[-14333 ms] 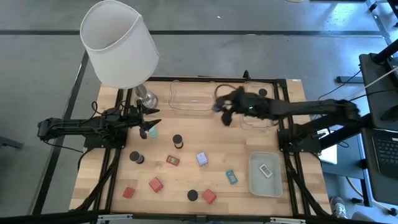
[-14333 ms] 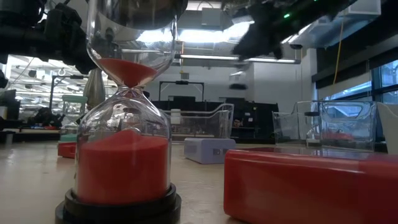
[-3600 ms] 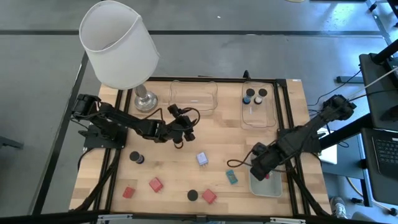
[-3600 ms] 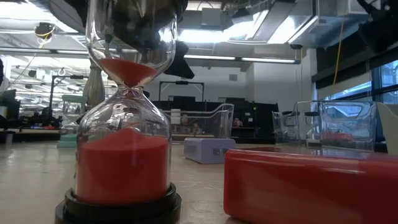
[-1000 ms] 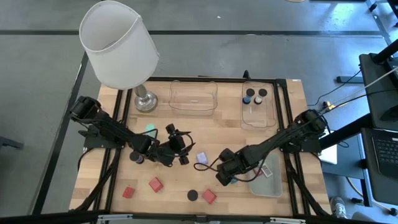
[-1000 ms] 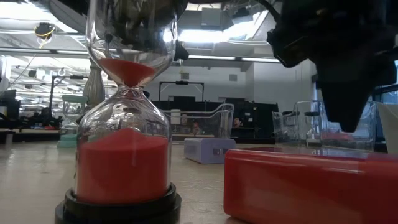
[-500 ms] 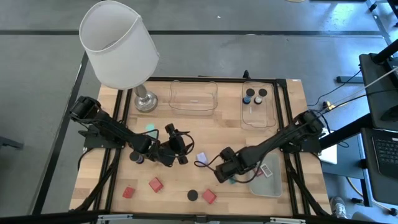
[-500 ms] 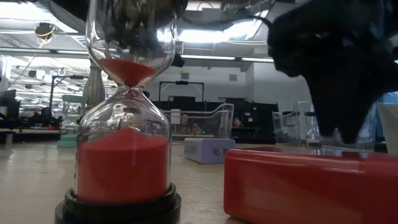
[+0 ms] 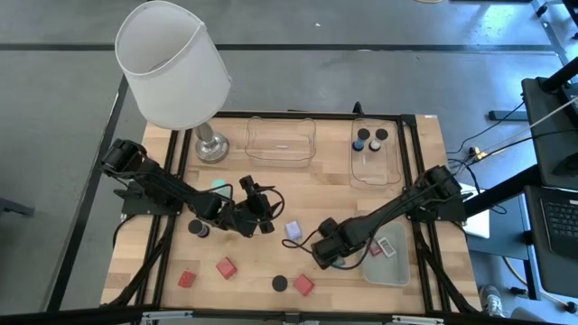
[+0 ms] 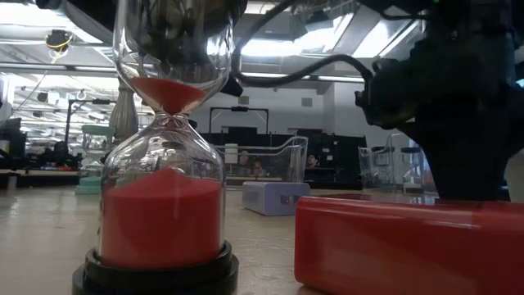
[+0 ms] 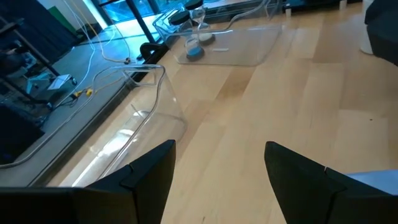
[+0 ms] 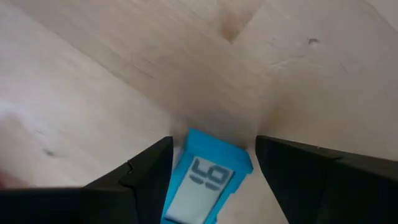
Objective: Pick & Place Office items
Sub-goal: Put the blue digital clock into the gray bin
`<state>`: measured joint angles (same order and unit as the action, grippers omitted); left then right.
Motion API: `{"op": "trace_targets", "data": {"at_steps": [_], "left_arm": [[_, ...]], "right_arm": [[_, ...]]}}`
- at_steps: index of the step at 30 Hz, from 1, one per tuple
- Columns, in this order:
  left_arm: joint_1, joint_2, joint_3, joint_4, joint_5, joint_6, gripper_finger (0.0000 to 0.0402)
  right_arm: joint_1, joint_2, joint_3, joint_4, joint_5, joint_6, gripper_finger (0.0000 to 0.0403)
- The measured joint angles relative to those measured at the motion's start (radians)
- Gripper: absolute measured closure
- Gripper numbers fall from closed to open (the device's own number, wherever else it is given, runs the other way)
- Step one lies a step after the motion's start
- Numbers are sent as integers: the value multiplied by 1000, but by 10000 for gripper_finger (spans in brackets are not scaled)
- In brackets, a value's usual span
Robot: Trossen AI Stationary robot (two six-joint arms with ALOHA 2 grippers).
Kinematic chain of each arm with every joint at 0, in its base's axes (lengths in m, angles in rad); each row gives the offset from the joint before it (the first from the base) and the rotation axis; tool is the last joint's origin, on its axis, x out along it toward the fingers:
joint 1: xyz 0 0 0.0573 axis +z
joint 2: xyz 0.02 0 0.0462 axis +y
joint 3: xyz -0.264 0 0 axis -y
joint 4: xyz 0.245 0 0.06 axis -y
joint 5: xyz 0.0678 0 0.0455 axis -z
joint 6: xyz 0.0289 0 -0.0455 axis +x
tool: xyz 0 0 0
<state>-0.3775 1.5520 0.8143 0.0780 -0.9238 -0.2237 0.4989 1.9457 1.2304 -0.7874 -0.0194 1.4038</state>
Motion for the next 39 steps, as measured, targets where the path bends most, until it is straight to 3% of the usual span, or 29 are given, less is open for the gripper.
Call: {"op": "trace_targets", "data": {"at_steps": [6, 15, 19, 24, 31, 34, 39], "left_arm": [[1, 0, 0, -1, -1, 1, 158], [17, 0, 0, -10, -7, 1, 158], [22, 0, 0, -10, 3, 1, 158], [21, 0, 0, -10, 5, 1, 158], [18, 0, 0, -11, 13, -1, 158], [18, 0, 0, -21, 14, -2, 158], [18, 0, 0, -34, 14, -2, 158]], "right_arm": [[0, 7, 2, -7, 0, -97, 176], [2, 8, 1, -32, 1, -139, 248], [-5, 8, 2, -33, -13, -178, 259], [-21, 18, 50, -40, -52, -302, 224], [-40, 15, 147, -48, -52, -350, 128], [-42, 15, 183, -89, -97, -300, 98], [-26, 14, 187, -129, -131, -84, 78]]}}
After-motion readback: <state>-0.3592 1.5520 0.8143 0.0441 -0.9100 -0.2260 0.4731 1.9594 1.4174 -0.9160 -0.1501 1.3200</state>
